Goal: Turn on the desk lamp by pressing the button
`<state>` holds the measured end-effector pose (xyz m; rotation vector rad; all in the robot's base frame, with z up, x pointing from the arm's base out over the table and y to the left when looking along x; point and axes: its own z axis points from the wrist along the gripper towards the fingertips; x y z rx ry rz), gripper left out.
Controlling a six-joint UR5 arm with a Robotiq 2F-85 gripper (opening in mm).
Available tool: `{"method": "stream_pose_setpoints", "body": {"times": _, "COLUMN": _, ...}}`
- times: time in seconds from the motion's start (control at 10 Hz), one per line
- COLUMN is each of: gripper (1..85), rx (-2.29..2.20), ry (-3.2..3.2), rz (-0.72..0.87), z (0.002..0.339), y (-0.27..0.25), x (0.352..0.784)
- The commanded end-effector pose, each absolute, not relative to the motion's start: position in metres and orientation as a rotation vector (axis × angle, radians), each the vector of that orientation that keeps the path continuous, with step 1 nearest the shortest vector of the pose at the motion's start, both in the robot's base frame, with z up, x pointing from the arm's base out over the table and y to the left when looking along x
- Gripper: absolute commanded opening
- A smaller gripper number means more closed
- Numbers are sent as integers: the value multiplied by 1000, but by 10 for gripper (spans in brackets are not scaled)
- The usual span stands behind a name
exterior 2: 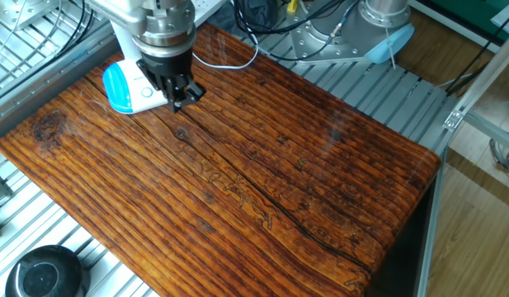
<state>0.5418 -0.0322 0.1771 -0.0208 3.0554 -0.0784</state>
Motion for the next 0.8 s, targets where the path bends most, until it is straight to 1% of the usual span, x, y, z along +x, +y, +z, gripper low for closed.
{"method": "stream_pose_setpoints", "body": {"times": 0.0, "gripper": 10, "rx": 27, "ry": 3015, "rz": -36, "z": 179, "y": -27, "x": 552}}
{"method": "stream_pose_setpoints", "body": {"times": 0.1, "gripper": 10, "rx": 0, "ry": 3029, "rz": -77, "z": 178, "y": -38, "x": 549}}
{"method": "stream_pose_setpoints", "body": {"times": 0.2, "gripper": 10, "rx": -52, "ry": 3041, "rz": -164, "z": 177, "y": -59, "x": 547}}
{"method": "stream_pose_setpoints", "body": {"times": 0.3, "gripper": 10, "rx": -89, "ry": 3045, "rz": -157, "z": 174, "y": -72, "x": 548}}
{"method": "stream_pose_setpoints", "body": {"times": 0.6, "gripper": 10, "rx": -264, "ry": 3051, "rz": -37, "z": 160, "y": -107, "x": 547}}
{"method": "stream_pose_setpoints", "body": {"times": 0.7, "gripper": 10, "rx": -293, "ry": 3052, "rz": 2, "z": 154, "y": -111, "x": 544}}
